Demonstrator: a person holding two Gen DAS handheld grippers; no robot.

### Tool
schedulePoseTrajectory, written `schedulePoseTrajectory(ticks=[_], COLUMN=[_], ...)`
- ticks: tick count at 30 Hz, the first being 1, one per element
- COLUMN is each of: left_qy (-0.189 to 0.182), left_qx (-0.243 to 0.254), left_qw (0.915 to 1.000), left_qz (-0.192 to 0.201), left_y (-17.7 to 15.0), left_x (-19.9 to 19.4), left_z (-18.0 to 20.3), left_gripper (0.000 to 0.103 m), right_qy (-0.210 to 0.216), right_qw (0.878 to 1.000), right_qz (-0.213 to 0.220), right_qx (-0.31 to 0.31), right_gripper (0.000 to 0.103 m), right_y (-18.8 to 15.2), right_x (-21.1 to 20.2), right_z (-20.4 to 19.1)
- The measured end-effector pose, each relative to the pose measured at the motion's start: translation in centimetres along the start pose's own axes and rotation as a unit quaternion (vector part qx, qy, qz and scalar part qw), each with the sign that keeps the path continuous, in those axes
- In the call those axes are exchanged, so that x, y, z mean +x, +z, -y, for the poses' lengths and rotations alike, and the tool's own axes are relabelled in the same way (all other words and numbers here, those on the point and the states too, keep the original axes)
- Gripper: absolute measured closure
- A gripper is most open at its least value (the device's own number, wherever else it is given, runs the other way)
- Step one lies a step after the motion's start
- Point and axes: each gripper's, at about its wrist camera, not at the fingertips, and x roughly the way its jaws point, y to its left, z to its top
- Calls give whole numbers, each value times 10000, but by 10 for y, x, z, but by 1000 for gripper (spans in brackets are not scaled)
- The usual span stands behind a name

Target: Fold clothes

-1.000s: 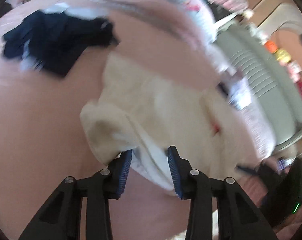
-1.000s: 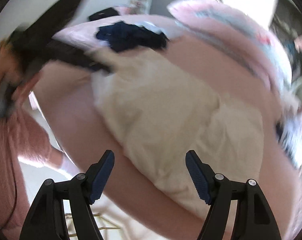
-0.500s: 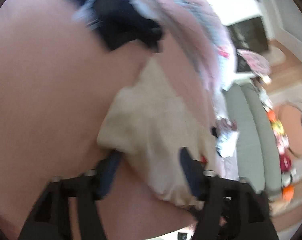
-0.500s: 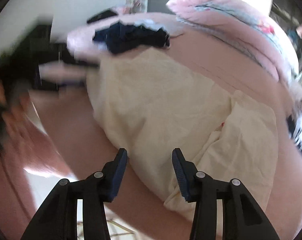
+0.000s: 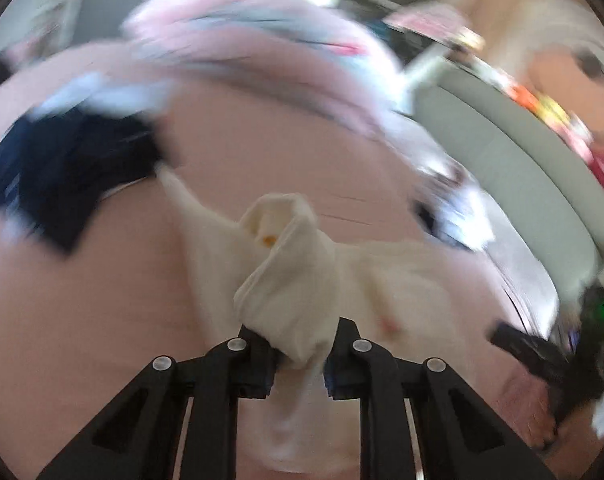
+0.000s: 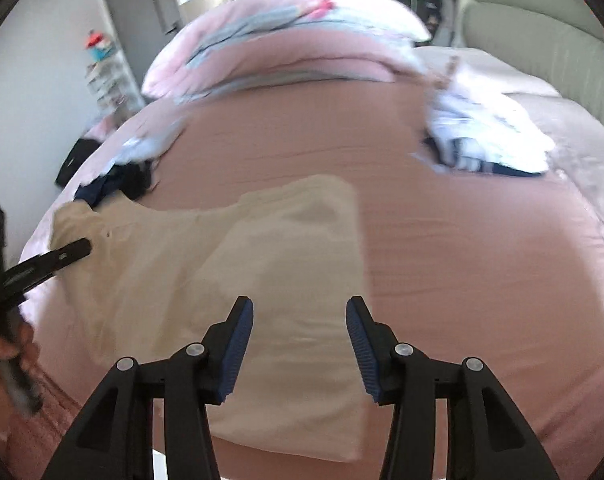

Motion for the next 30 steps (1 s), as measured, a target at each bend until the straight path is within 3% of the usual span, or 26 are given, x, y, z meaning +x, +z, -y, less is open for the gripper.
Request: schedulePoseTrajectory(ticks=[3, 5, 7, 11, 12, 13, 15, 22, 23, 26, 28, 30], left_qy=[-219, -88, 62, 436, 472, 460, 436, 162, 354, 958, 1280, 1280], left_qx=[1164, 1714, 1920, 2544, 2678, 2767, 2945, 2702, 2626, 1478, 648, 224], left_qw=[9921, 9824, 9760, 9586, 9546, 9518, 9458, 9555, 9581, 9804, 9860, 9872], left_qz=[-407, -731, -1028, -1203, -1217, -1244, -1299, -1169, -1087, -886, -855, -929], left_y=[-4, -16, -31, -66, -72, -77, -87, -95, -96, -90, -87, -87], left_x=[23, 51, 80, 102, 102, 102, 102, 35, 23, 0, -9, -4], left_z=[85, 125, 146, 181, 186, 190, 198, 190, 178, 116, 72, 48], left_gripper=[88, 88, 88, 87, 80, 63, 54, 54, 54, 54, 54, 56], right_qy=[-104, -2, 100, 91, 170, 252, 391, 834, 948, 1148, 778, 474], right_qw=[9996, 9990, 9983, 9991, 9990, 9987, 9982, 9946, 9931, 9890, 9901, 9909], right_qz=[177, 235, 202, -51, -92, -133, -239, -581, -664, -929, -1064, -1149], right_qx=[177, 388, 544, 418, 413, 411, 387, 194, 215, -113, -474, -525], right_gripper=[55, 55, 50, 50, 50, 50, 50, 50, 50, 50, 50, 50], right_y=[8, 15, 20, 17, 16, 14, 12, -4, -9, -26, -38, -46], right_x=[-11, -18, -22, -11, -8, -4, 3, 13, 12, 10, 13, 20], right_z=[25, 40, 52, 61, 61, 61, 59, 39, 37, 20, 6, 0])
